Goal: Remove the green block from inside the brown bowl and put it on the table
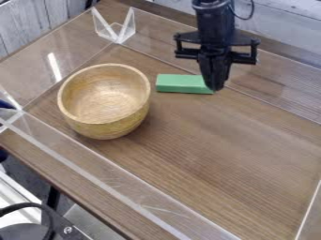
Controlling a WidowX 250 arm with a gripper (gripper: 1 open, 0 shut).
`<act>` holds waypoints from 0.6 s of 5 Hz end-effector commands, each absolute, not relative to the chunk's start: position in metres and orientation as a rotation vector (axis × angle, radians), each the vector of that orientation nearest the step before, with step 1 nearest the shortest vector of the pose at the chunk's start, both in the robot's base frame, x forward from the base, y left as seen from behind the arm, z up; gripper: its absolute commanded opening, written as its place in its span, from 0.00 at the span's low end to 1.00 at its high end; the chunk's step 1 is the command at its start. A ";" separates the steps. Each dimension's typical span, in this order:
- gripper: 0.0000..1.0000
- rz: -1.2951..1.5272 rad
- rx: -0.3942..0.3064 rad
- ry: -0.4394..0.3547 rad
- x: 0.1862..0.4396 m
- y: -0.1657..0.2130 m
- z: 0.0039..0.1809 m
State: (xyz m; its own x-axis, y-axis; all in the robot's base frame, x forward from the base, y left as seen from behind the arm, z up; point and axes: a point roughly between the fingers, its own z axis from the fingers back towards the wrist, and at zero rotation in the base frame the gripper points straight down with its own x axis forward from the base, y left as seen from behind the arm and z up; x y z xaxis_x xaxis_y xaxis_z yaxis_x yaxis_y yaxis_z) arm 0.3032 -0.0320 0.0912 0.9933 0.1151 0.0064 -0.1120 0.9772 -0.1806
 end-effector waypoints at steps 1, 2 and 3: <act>0.00 0.081 -0.172 -0.067 0.318 -0.050 0.102; 0.00 0.052 -0.158 -0.073 0.331 -0.075 0.096; 0.00 -0.021 -0.129 -0.068 0.343 -0.088 0.075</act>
State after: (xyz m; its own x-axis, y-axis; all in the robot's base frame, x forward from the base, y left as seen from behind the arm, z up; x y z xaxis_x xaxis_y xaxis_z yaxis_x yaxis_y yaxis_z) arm 0.3308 -0.0842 0.0507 0.9999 -0.0086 -0.0133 0.0069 0.9931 -0.1169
